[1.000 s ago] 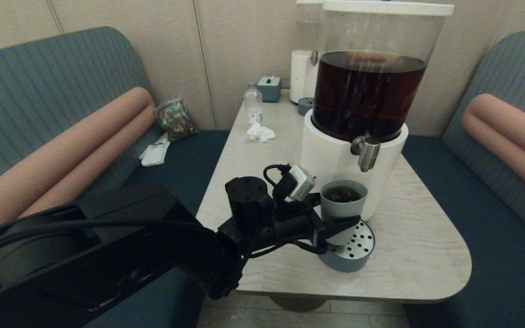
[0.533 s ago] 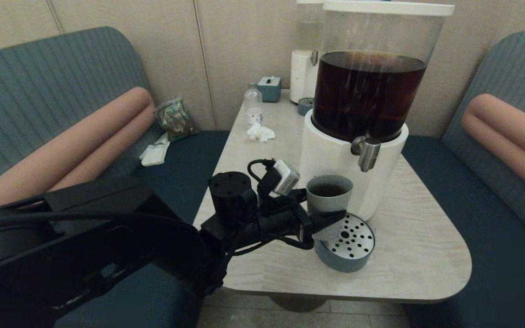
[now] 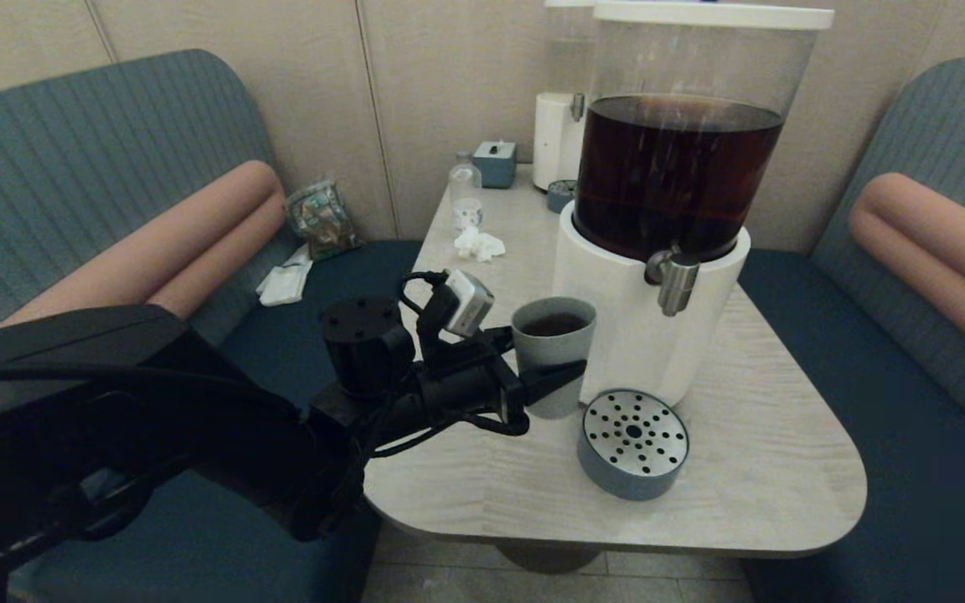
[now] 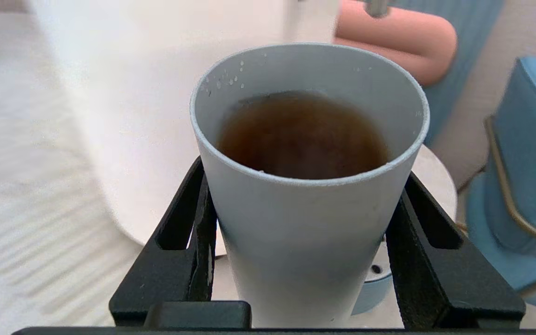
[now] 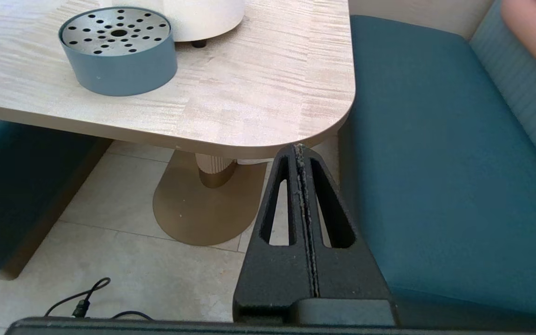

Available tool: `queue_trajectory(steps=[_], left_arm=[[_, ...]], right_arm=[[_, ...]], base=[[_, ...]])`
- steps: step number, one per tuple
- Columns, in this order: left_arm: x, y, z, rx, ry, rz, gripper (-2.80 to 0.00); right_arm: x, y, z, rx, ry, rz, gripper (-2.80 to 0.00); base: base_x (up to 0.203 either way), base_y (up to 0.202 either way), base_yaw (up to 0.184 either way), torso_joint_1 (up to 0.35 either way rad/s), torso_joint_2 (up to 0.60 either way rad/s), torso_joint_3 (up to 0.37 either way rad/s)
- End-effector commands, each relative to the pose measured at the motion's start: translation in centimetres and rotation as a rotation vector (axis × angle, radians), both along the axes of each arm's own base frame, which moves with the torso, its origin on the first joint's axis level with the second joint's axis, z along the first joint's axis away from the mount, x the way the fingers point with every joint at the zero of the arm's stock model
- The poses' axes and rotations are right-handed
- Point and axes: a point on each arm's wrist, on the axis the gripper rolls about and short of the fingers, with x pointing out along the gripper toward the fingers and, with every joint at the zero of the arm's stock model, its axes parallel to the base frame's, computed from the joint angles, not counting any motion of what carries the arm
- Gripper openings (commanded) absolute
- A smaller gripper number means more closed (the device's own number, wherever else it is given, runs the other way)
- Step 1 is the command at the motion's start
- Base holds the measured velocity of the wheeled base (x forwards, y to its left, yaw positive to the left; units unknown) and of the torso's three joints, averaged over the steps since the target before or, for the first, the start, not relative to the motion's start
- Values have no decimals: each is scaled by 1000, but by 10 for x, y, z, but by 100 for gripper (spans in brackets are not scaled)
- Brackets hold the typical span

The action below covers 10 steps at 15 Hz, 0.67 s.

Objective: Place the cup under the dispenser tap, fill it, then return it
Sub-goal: Place the cup next to the water dispenser

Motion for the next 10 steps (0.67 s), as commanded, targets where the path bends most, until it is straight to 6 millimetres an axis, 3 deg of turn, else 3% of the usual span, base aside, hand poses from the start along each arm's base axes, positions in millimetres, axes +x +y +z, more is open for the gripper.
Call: queue_trajectory(steps=[1,10], left_arm=[[2,9,6,-12,-18,20,-280],[33,53,0,-12,-15,154,-280]], right_arm=[[0,0,0,-1,-2,1,-280],[0,0,0,-1,-2,1,-280]], base=[[0,0,0,0,0,0],[0,0,0,0,0,0]])
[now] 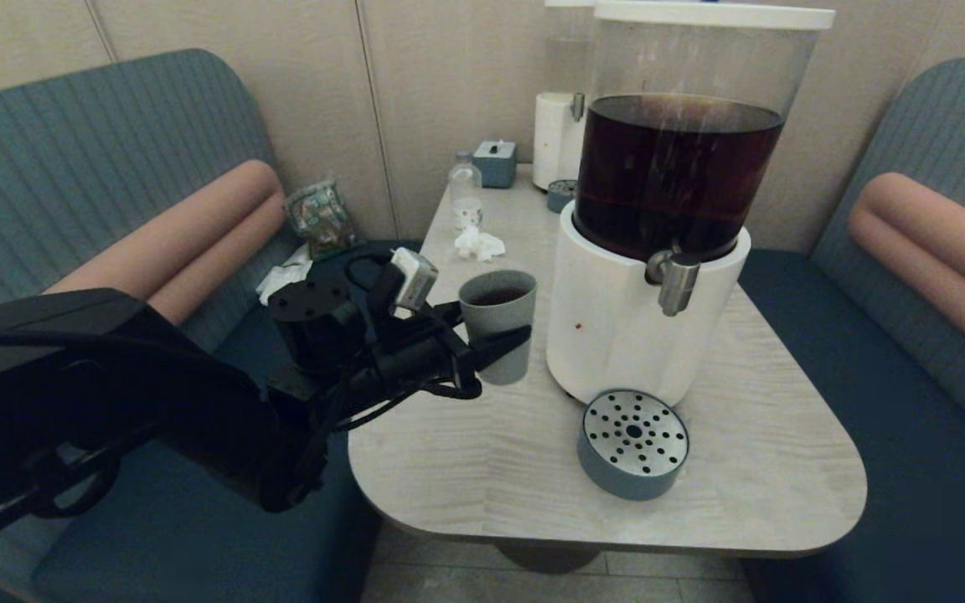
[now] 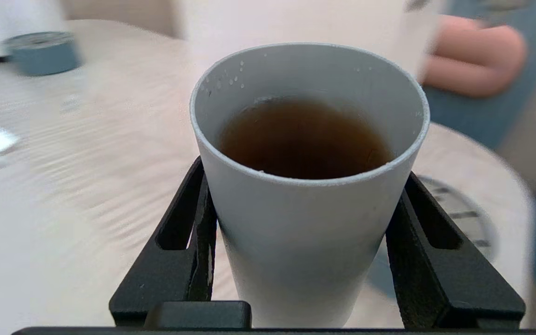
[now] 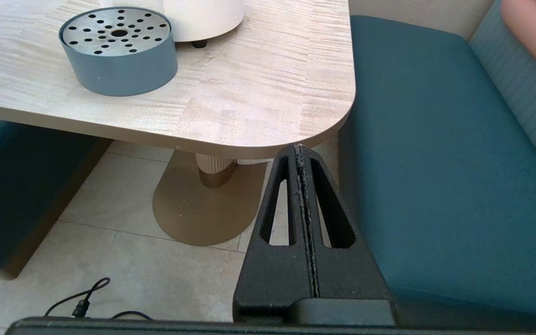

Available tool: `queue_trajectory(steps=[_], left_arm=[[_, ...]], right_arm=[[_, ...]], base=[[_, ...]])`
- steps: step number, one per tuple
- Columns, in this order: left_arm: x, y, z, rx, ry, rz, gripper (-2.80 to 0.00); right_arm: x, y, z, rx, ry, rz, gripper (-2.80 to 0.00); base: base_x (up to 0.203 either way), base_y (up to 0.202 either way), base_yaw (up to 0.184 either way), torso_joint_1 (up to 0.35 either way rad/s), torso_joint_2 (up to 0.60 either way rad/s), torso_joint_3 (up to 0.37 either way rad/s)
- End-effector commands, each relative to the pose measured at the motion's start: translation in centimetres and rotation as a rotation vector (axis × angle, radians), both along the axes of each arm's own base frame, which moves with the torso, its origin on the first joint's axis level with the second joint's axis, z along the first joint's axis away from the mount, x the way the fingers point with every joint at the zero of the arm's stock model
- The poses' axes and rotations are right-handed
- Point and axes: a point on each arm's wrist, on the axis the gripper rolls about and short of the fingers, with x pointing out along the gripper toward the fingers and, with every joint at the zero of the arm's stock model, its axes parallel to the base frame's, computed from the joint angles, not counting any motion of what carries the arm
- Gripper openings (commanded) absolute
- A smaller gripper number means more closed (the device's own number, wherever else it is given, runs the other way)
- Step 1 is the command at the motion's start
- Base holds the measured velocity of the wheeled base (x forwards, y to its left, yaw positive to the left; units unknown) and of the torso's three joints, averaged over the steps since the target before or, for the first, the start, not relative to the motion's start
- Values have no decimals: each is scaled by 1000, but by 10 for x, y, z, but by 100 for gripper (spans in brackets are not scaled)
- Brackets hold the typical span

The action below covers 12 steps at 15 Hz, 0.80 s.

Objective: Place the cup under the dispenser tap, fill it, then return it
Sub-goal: Place the cup next to the water dispenser

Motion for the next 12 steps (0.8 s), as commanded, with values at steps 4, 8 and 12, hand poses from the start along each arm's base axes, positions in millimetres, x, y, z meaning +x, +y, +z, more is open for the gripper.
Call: queue_trajectory(steps=[4,8,12], left_arm=[[26,29,-16,8,15,87,-280],[50,48,-31,10,24,150,-280],[73,62,-49,12,27,196,-280]], right_arm=[[0,0,0,0,-2,1,-280],[0,0,0,0,-2,1,-280],[0,0,0,0,-2,1,-280]], base=[[0,0,0,0,0,0],[0,0,0,0,0,0],[0,0,0,0,0,0]])
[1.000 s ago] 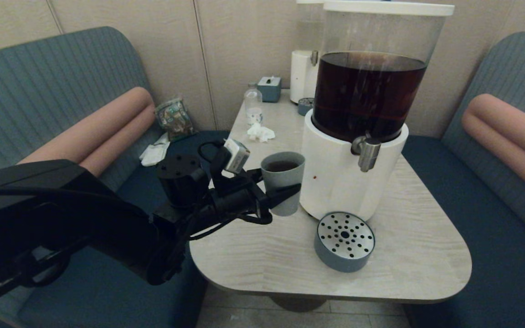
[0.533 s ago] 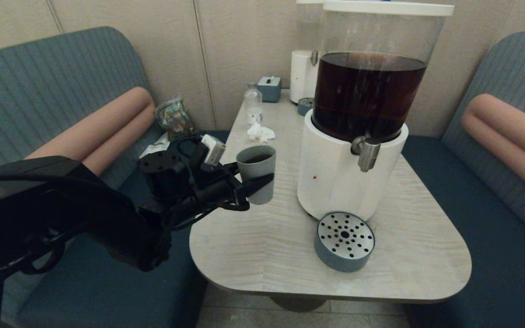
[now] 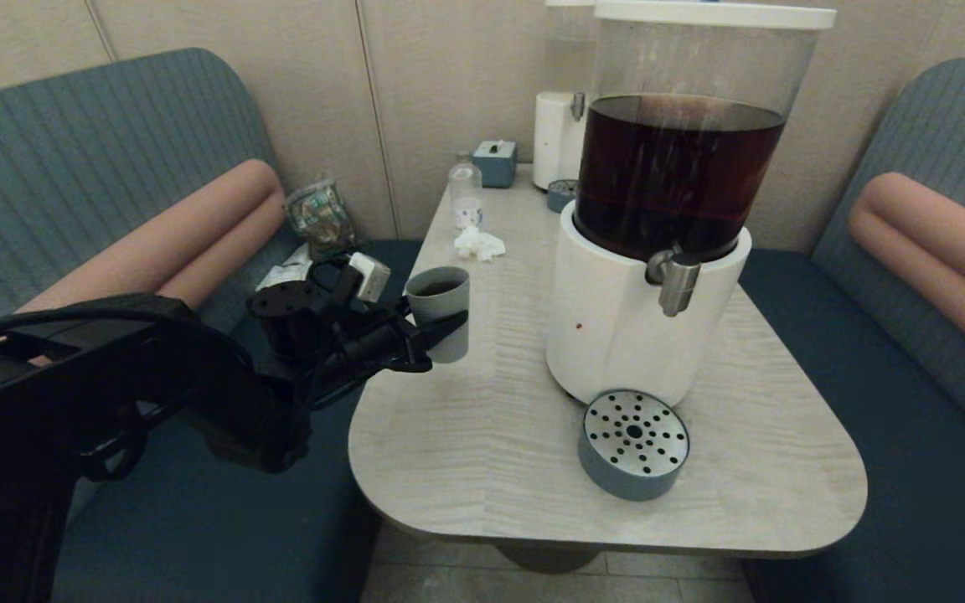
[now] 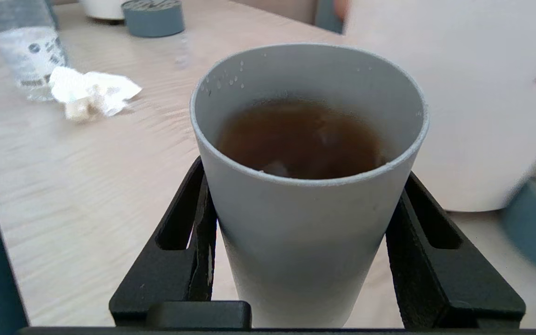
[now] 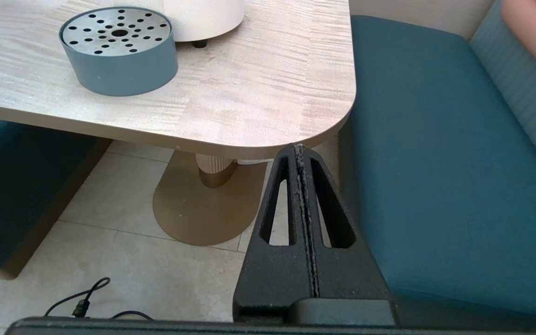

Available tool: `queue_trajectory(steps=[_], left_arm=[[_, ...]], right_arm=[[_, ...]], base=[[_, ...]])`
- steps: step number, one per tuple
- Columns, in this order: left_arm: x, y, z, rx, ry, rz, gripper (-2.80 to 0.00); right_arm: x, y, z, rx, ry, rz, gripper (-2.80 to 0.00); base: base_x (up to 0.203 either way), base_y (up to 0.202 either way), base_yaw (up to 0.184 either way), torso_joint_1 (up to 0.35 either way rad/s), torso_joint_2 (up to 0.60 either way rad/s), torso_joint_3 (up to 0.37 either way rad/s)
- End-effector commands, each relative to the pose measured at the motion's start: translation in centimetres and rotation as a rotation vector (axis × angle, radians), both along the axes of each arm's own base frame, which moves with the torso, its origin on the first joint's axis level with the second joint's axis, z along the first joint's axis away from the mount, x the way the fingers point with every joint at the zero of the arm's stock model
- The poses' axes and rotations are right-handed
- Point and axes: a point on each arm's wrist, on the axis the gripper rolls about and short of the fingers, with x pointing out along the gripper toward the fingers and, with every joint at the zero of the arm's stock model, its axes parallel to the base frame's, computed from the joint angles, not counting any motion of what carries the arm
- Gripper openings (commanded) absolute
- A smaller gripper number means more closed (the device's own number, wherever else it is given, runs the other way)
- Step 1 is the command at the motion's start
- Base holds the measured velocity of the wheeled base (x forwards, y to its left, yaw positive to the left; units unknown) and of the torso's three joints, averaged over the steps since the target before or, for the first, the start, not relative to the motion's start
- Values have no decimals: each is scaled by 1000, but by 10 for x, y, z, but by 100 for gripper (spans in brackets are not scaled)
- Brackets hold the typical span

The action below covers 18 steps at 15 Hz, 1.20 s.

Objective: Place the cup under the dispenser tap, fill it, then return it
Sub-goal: Place the cup next to the water dispenser

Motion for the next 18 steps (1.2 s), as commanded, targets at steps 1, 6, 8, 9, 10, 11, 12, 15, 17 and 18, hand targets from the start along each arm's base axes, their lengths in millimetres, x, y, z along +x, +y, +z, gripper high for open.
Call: queue_trajectory(steps=[1,6,8,9,10,11,12,15,17,18], left_arm=[[16,7,-22,5,21,21,-280],[28,15,-40,7,38,47,-280],[30,17,-45,7,41,51,-280],[31,18,-46,8,43,53,-280],[31,19,-46,8,43,54,-280],[32,18,-45,7,39,55,-280],[31,18,-45,7,38,55,-280],[31,19,-46,6,44,57,0],[30,19,-45,6,42,54,0],[30,19,-44,6,42,53,0]], right_arm=[[0,0,0,-1,-2,1,-280],[0,0,0,-1,-2,1,-280],[0,0,0,-1,-2,0,-280],[0,0,0,-1,-2,1,-280],[0,0,0,-1,-2,0,-280],[0,0,0,-1,-2,-1,-280],[0,0,0,-1,-2,1,-280],[0,0,0,-1,-2,1,-280],[0,0,0,-1,-2,1,-280],[0,0,0,-1,-2,1,-280]], base=[[0,0,0,0,0,0],[0,0,0,0,0,0],[0,0,0,0,0,0],[0,0,0,0,0,0],[0,0,0,0,0,0],[0,0,0,0,0,0],[0,0,0,0,0,0],[0,0,0,0,0,0],[0,0,0,0,0,0],[0,0,0,0,0,0]])
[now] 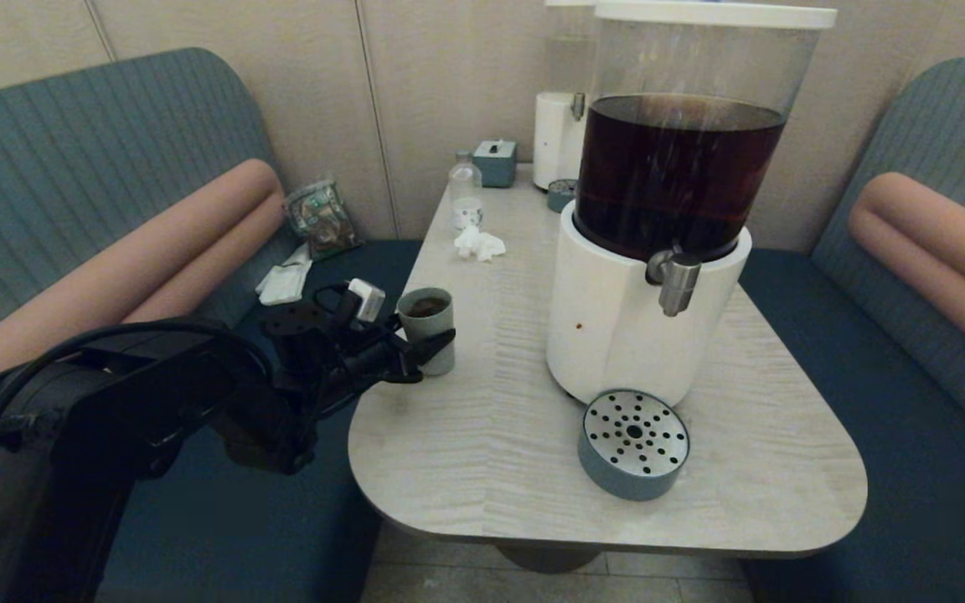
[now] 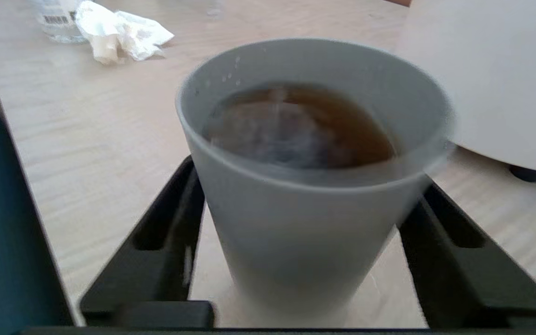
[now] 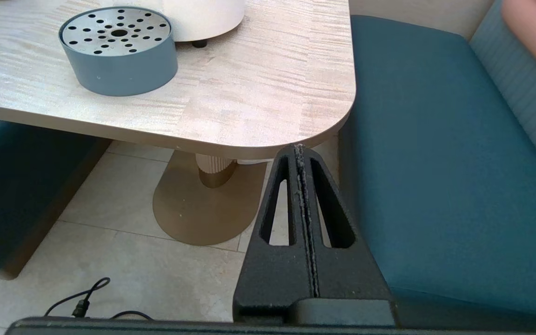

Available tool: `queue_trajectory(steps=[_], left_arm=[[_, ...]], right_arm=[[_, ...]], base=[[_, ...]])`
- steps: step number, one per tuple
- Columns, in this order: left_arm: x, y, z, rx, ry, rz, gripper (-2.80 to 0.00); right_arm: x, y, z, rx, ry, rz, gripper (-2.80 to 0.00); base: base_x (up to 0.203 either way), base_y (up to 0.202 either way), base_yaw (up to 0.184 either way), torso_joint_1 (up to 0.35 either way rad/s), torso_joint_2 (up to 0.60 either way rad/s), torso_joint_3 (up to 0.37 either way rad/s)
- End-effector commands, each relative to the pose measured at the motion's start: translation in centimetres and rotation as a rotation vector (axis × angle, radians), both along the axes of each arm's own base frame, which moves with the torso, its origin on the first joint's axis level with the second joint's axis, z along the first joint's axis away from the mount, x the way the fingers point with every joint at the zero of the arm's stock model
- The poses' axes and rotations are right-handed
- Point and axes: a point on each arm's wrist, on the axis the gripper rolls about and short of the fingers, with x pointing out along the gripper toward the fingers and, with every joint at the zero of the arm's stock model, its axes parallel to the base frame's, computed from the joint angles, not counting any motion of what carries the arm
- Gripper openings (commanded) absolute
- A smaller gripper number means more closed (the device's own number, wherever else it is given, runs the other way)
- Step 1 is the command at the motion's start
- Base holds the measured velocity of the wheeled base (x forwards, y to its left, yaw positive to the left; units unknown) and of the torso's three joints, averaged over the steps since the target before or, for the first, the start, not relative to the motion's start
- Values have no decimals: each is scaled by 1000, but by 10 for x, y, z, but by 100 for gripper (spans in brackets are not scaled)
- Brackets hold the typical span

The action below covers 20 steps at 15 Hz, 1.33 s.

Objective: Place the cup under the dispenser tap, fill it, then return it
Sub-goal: Place the cup next to the water dispenser

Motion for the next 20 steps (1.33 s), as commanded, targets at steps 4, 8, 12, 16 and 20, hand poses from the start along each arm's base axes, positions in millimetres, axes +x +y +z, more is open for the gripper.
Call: queue_trajectory(steps=[4,8,12,16,20], left_arm=[[-4,1,2,-6,-5,-4,0],[-21,4,-3,5,56,0,0],[-34,10,5,7,70,10,0],[-45,23,10,11,89,37,0],[-65,36,16,20,119,60,0]], right_arm=[[0,0,0,-1,-2,1,-280],[0,0,0,-1,-2,1,-280],[0,0,0,-1,-2,1,-280],[0,0,0,-1,-2,1,-280],[0,0,0,-1,-2,1,-280]], base=[[0,0,0,0,0,0],[0,0,0,0,0,0],[0,0,0,0,0,0],[0,0,0,0,0,0],[0,0,0,0,0,0]])
